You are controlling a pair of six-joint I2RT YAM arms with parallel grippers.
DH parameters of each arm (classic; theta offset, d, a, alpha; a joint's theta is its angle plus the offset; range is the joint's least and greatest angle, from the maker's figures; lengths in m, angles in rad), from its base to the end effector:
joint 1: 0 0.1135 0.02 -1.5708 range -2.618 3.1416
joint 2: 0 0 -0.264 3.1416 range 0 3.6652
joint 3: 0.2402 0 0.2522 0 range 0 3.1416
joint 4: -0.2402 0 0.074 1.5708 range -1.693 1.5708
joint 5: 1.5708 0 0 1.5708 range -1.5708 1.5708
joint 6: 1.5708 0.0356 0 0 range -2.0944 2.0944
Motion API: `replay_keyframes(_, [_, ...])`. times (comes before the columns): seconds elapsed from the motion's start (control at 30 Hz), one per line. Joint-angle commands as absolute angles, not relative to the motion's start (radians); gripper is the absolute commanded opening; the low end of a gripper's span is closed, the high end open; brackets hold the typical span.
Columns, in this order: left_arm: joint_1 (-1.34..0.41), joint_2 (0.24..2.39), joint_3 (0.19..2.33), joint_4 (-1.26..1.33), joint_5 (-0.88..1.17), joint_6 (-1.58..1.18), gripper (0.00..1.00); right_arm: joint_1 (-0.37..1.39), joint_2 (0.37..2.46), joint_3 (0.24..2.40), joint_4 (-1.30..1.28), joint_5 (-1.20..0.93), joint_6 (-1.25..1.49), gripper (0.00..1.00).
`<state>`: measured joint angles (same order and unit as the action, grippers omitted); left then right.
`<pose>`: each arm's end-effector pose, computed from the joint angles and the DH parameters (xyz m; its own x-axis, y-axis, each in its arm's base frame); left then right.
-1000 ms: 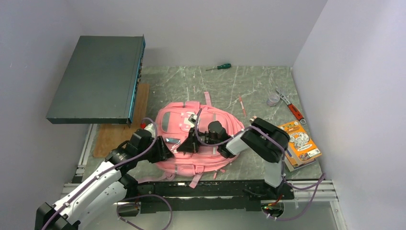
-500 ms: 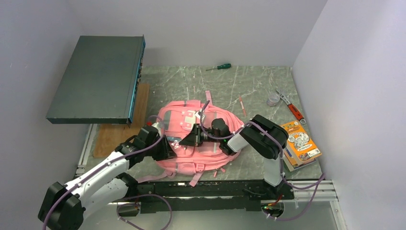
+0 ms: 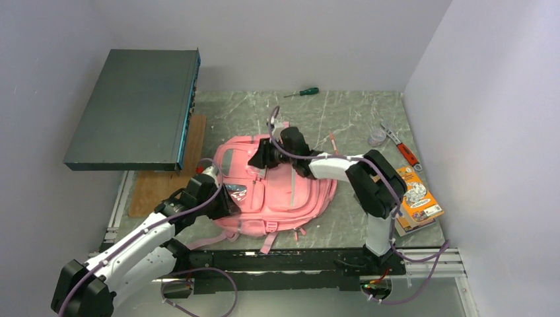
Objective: Pack the student bag
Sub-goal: Zip the student bag at the center of the board, then unzip the student bag at the center of the board.
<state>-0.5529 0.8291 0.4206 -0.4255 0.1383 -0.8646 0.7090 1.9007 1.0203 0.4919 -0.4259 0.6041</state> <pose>0.1367 -0.0901 0.1850 -0.8647 -0.3519 -0.3584 -0.0908 0.8113 -0.5775 0.2988 0.2757 0.1723 -0.7383 0.0483 -0.6728 -0.5635 0.5041 0.6545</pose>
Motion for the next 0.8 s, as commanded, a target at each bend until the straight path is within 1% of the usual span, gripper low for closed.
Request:
replay_keyframes(0.0, [-0.554,0.786,0.452,-0.574,0.102,-0.766,0.42,0.676,1.757,1.190,-0.006,-0.272,0.335,0.50])
replay_keyframes(0.07, [-0.554,0.753,0.480,-0.571,0.107,-0.730,0.54,0.669,1.714,1.235,-0.235,-0.148,0.278,0.66])
replay_keyframes(0.1, [-0.554,0.742,0.497,-0.567,0.117,-0.711,0.60,0.656,1.702,1.251,-0.330,-0.108,0.253,0.69])
replay_keyframes(0.17, [-0.554,0.730,0.535,-0.544,0.150,-0.667,0.72,0.615,1.674,1.252,-0.472,-0.042,0.247,0.71])
replay_keyframes(0.2, [-0.553,0.734,0.558,-0.536,0.170,-0.649,0.76,0.588,1.651,1.227,-0.497,-0.058,0.239,0.71])
replay_keyframes(0.3, [-0.561,0.790,0.635,-0.481,0.260,-0.598,0.81,0.486,1.577,1.104,-0.481,-0.160,0.266,0.71])
replay_keyframes(0.4, [-0.635,0.879,0.731,-0.426,0.303,-0.574,0.84,0.374,1.538,1.026,-0.381,-0.382,0.336,0.71])
replay_keyframes(0.47, [-0.721,0.970,0.817,-0.402,0.257,-0.559,0.87,0.338,1.545,1.015,-0.339,-0.465,0.375,0.71])
replay_keyframes(0.53, [-0.768,1.087,0.910,-0.380,0.245,-0.573,0.87,0.318,1.551,1.008,-0.302,-0.501,0.411,0.68])
replay_keyframes(0.6, [-0.772,1.210,0.988,-0.348,0.254,-0.619,0.84,0.294,1.541,0.991,-0.276,-0.493,0.438,0.65])
replay_keyframes(0.67, [-0.772,1.337,1.060,-0.337,0.206,-0.649,0.78,0.263,1.521,0.957,-0.222,-0.516,0.456,0.62])
replay_keyframes(0.77, [-0.737,1.541,1.208,-0.397,0.149,-0.681,0.69,0.223,1.516,0.915,-0.161,-0.580,0.490,0.52])
